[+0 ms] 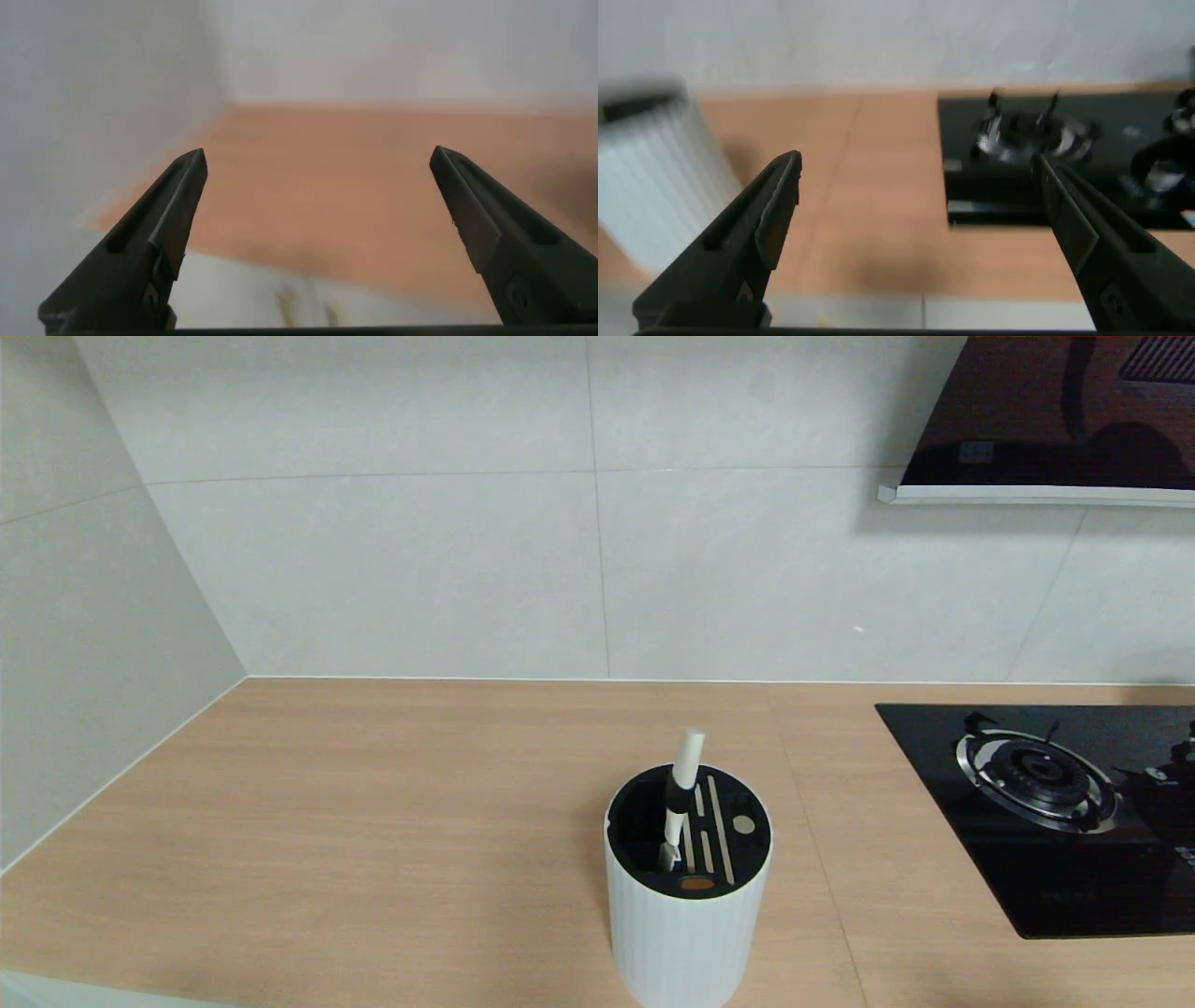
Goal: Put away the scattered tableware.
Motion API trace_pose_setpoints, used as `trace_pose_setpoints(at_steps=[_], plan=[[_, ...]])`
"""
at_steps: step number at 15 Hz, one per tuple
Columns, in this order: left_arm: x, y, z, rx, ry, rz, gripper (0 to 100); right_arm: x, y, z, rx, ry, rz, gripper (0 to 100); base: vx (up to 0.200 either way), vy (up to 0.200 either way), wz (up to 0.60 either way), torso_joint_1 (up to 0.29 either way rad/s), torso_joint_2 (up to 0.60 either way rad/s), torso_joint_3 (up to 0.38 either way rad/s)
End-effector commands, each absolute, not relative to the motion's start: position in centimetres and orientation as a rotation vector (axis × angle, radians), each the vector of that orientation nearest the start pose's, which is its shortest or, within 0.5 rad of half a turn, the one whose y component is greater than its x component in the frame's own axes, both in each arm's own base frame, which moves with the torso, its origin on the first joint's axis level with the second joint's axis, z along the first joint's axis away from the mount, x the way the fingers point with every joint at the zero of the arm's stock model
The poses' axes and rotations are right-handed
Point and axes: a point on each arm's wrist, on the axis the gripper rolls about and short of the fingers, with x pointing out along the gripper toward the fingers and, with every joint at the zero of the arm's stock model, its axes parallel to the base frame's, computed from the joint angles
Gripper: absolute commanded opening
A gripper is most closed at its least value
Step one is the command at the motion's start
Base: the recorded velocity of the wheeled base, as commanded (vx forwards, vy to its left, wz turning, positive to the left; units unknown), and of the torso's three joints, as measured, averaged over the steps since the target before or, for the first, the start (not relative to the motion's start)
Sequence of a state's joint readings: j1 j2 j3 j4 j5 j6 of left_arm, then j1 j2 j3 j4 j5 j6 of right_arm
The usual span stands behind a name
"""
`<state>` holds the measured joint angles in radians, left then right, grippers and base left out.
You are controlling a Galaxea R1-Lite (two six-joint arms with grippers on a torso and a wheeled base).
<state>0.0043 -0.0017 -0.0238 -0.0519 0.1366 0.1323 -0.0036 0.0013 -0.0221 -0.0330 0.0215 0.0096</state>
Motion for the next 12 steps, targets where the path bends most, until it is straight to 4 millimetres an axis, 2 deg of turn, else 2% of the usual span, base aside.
trace_pose_setpoints(at_steps=[1,3,12], plan=[[-2.29,0.17,7.91,0.104,-0.031,0.086,100,-2.28,0.07,7.5,0.002,0.005,0.023,100,0.0,0.0,0.0,0.0,0.0,0.0],[-2.3,0.05,7.87,0.099,-0.028,0.032,100,-2.29,0.07,7.51,0.0,0.006,0.025,100,0.0,0.0,0.0,0.0,0.0,0.0],[-2.38,0.17,7.89,0.036,-0.011,0.086,100,-2.28,0.07,7.5,-0.006,0.005,0.025,100,0.0,0.0,0.0,0.0,0.0,0.0]])
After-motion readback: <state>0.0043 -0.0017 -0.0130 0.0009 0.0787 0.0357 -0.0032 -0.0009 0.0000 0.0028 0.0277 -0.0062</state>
